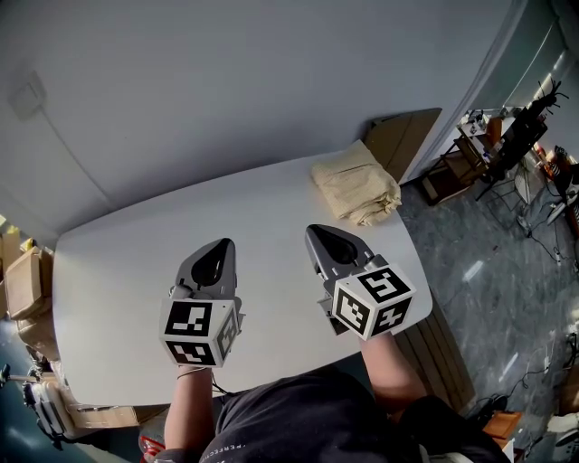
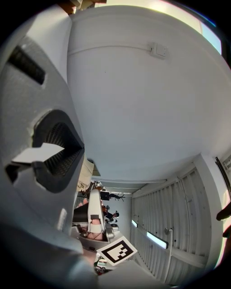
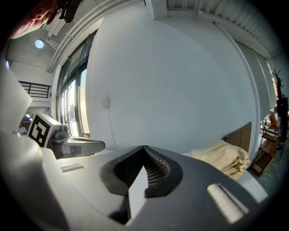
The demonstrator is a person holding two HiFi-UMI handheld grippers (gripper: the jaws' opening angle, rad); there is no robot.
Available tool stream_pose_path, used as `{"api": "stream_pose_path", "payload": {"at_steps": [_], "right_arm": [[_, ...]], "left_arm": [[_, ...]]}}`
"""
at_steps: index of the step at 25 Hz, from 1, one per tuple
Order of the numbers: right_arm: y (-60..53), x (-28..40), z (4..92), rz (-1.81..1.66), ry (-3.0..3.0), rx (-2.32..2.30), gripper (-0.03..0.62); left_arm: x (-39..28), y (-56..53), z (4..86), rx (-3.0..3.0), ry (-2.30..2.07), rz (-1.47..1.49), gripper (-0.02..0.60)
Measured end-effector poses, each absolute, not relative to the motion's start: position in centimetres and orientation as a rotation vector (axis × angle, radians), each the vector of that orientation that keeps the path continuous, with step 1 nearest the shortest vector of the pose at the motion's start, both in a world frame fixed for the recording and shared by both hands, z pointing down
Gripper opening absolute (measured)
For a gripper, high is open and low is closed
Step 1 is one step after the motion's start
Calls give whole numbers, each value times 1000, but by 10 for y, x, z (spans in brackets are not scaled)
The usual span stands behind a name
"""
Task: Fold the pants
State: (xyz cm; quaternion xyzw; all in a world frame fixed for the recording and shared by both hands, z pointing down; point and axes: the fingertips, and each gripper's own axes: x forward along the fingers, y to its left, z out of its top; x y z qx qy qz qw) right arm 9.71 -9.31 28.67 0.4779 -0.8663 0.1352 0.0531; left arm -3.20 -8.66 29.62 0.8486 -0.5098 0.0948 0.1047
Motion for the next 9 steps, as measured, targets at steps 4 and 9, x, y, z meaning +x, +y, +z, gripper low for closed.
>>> {"api": "stream_pose_path", "payload": {"at_steps": [4, 9], "right_arm": [[-91, 89, 291, 419, -2641, 1418, 0], [-93, 82, 295, 421, -2638, 1394, 0]], "left_arm": [[-32, -85, 299, 2493, -1506, 281, -8], [-33, -90, 302, 2489, -1504, 281, -8]]}}
